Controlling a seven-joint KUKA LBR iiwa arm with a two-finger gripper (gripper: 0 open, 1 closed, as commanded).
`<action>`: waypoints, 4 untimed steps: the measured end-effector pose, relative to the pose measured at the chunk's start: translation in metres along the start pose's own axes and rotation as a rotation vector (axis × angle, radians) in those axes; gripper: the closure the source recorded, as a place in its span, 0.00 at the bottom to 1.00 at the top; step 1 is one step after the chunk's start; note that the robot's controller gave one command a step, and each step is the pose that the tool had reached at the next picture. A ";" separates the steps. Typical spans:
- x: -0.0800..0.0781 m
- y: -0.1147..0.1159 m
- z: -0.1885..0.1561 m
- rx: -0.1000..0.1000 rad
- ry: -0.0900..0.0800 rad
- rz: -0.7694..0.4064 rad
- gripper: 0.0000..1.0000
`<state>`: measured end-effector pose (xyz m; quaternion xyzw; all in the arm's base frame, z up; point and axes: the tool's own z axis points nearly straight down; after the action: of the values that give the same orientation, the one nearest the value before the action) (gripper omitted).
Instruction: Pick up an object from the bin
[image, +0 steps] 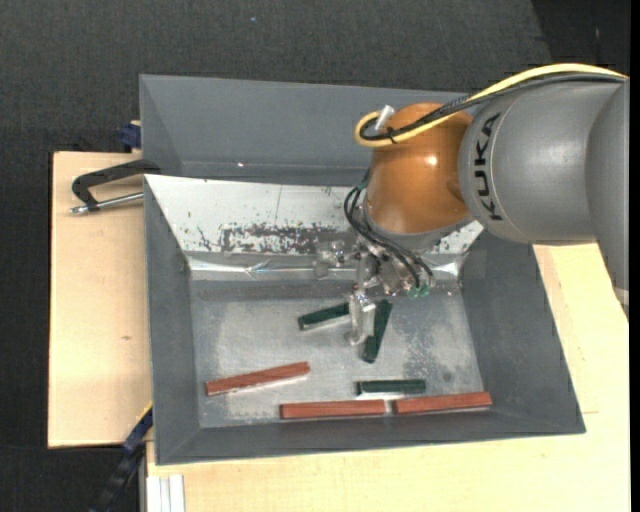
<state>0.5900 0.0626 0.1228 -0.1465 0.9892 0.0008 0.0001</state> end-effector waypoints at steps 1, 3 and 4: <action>-0.003 -0.013 0.050 0.001 -0.003 -0.036 0.00; 0.003 -0.004 0.052 0.000 -0.002 0.013 1.00; 0.005 -0.004 0.049 0.000 0.000 0.013 1.00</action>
Offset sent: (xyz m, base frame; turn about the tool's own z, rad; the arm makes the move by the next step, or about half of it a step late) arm -0.0032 -0.0061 -0.0528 0.0135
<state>0.5868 0.0577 0.0742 -0.1398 0.9902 0.0008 -0.0002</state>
